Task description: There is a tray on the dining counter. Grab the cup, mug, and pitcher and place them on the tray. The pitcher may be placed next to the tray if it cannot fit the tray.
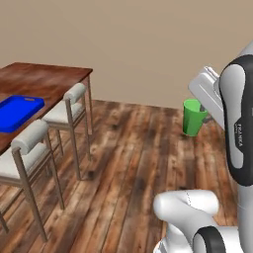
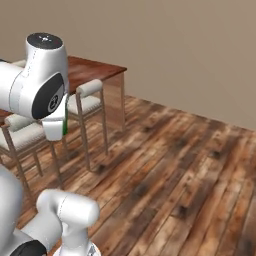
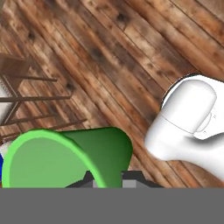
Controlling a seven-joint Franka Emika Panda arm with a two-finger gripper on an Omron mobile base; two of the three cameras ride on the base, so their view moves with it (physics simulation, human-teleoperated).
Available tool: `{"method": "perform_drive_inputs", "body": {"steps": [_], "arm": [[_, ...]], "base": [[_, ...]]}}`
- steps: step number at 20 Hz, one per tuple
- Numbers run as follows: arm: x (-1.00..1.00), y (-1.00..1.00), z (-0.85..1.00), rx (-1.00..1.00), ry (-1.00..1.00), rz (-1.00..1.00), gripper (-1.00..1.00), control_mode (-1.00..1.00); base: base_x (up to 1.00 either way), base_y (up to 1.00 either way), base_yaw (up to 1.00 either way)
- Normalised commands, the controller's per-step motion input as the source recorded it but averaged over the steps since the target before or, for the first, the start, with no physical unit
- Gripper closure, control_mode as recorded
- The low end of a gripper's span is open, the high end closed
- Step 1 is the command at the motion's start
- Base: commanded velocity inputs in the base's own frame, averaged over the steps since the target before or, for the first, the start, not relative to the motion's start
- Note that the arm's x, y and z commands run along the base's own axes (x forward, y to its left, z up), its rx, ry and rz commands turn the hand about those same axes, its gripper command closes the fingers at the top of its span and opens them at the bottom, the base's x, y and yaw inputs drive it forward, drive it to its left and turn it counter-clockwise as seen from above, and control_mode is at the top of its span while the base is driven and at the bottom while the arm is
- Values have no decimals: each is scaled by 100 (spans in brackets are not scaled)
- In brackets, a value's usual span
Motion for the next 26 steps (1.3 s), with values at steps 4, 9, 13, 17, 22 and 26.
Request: {"method": "perform_drive_inputs", "body": {"steps": [4, 9, 13, 17, 22, 26], "arm": [[0, 0, 0, 0, 0, 0, 100, 100], [0, 0, 0, 0, 0, 0, 100, 100], [0, 0, 0, 0, 0, 0, 100, 100], [0, 0, 0, 0, 0, 0, 100, 100], [0, 0, 0, 0, 0, 0, 100, 100], [0, 0, 0, 0, 0, 0, 100, 100]], "base": [[100, 0, 21], [100, 0, 29], [96, -8, 58], [58, -5, 81], [56, -23, 90], [59, -33, 92]]}}
